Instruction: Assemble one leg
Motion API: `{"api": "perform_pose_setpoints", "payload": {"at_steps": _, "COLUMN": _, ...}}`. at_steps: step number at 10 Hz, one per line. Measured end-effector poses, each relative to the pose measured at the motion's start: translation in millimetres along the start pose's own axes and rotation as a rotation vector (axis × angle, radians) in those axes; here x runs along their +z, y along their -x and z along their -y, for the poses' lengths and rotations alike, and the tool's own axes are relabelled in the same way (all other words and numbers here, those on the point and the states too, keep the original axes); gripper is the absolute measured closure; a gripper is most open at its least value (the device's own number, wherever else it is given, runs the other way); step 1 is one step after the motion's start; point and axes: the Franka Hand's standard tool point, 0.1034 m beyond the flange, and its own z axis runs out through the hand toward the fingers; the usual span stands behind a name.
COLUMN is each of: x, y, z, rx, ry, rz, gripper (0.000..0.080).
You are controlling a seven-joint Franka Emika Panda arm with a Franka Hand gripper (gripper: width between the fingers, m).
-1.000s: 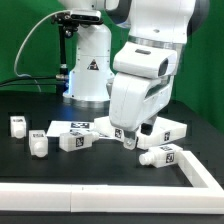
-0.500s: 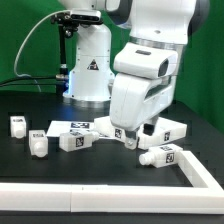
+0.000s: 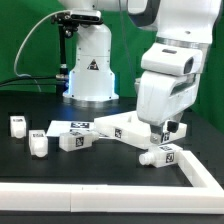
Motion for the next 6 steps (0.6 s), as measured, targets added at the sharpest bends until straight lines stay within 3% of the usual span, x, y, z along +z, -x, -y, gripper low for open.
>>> {"api": "perform_pose_setpoints", "payload": {"at_steps": 3, "x": 1.0, "y": -0.2, "z": 0.9, "rx": -0.001, "ry": -0.001, "rz": 0.001, "gripper": 0.0150}}
{"api": "perform_pose_setpoints", "payload": {"at_steps": 5, "x": -3.4, "y": 2.1, "z": 8.1, "rx": 0.126, "ry": 0.025, "rz": -0.042, "gripper": 0.0150}}
{"api": "perform_pose_setpoints", "payload": {"at_steps": 6, "x": -5.5, "y": 10.1, "z": 14.4, "rx": 0.279, "ry": 0.022, "rz": -0.050, "gripper": 0.0150}}
